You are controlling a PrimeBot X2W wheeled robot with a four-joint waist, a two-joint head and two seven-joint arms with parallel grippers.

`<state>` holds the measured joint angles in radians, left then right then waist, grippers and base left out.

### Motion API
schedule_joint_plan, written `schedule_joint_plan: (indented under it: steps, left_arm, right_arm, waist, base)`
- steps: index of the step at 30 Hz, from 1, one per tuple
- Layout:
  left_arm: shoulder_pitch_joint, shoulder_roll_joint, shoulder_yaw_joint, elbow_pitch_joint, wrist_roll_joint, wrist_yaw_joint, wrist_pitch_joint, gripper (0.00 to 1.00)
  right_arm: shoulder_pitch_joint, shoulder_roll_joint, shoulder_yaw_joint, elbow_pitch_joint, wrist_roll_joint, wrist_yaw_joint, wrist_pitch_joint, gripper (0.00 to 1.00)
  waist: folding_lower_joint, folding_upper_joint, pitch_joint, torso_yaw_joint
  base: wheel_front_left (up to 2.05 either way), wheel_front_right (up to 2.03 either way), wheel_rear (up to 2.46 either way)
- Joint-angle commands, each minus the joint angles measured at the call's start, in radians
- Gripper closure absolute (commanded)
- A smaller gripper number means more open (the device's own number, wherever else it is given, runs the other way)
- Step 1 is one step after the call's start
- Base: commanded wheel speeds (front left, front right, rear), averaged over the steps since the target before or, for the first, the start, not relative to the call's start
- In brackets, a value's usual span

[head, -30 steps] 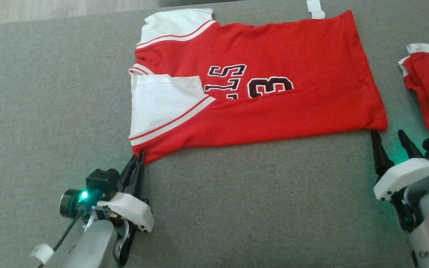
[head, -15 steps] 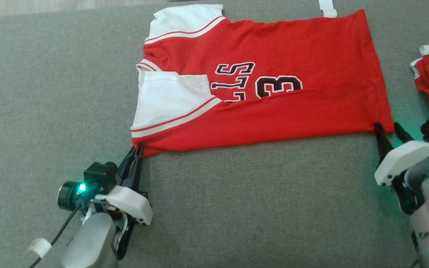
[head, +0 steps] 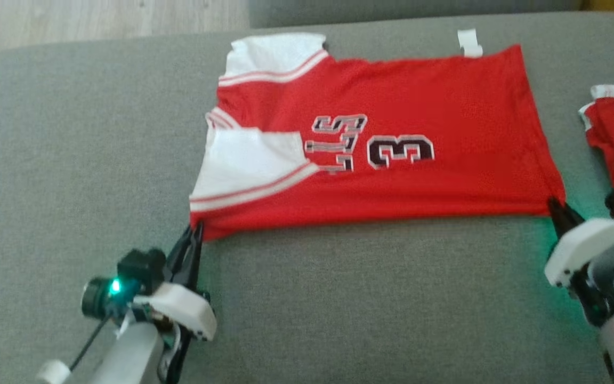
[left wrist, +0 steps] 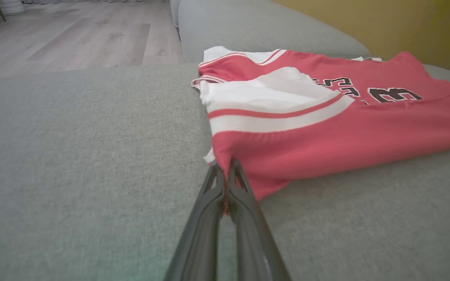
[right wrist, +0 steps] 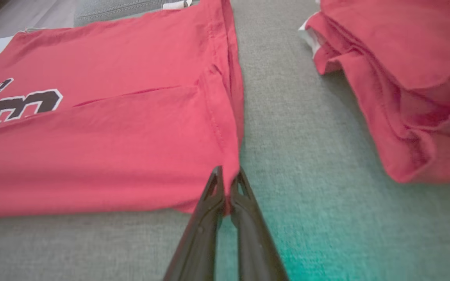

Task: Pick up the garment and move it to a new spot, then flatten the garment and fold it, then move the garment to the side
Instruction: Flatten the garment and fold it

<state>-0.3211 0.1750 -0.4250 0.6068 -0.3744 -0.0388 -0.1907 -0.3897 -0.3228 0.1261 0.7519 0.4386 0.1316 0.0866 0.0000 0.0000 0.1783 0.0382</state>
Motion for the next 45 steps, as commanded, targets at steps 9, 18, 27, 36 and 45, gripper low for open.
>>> schedule_joint_plan:
  steps: [9,18,27,36,45]
  left_arm:
    - [0.191,0.039,0.003,-0.175,-0.032,0.044,0.057,1.00]
    - [0.385,0.081,-0.026,-0.374,-0.043,0.096,0.159,1.00]
    - [0.434,0.101,-0.042,-0.456,-0.061,0.112,0.238,1.00]
    - [0.366,0.125,-0.055,-0.505,-0.048,0.086,0.265,0.00]
    - [0.002,0.203,-0.014,-0.533,-0.024,-0.015,0.353,0.00]
  right_arm:
    - [0.217,-0.086,0.004,-0.110,0.041,-0.001,-0.024,1.00]
    - [0.417,-0.101,-0.066,-0.255,0.035,-0.001,0.029,1.00]
    - [0.496,-0.074,-0.128,-0.338,-0.004,-0.001,0.076,0.29]
    - [0.503,-0.025,-0.186,-0.460,-0.053,-0.001,0.029,0.00]
    - [0.426,0.010,-0.163,-0.600,-0.082,-0.001,0.003,0.00]
  waist:
    - [0.0000,0.0000,-0.094,0.018]
    - [0.0000,0.0000,-0.139,0.016]
    - [0.0000,0.0000,-0.152,0.019]
    - [0.0000,0.0000,-0.118,0.009]
    - [0.0000,0.0000,0.039,-0.024]
  base:
    - [0.00,0.00,0.00]
    - [0.00,0.00,0.00]
    - [0.00,0.00,0.00]
    - [0.00,0.00,0.00]
    - [0.00,0.00,0.00]
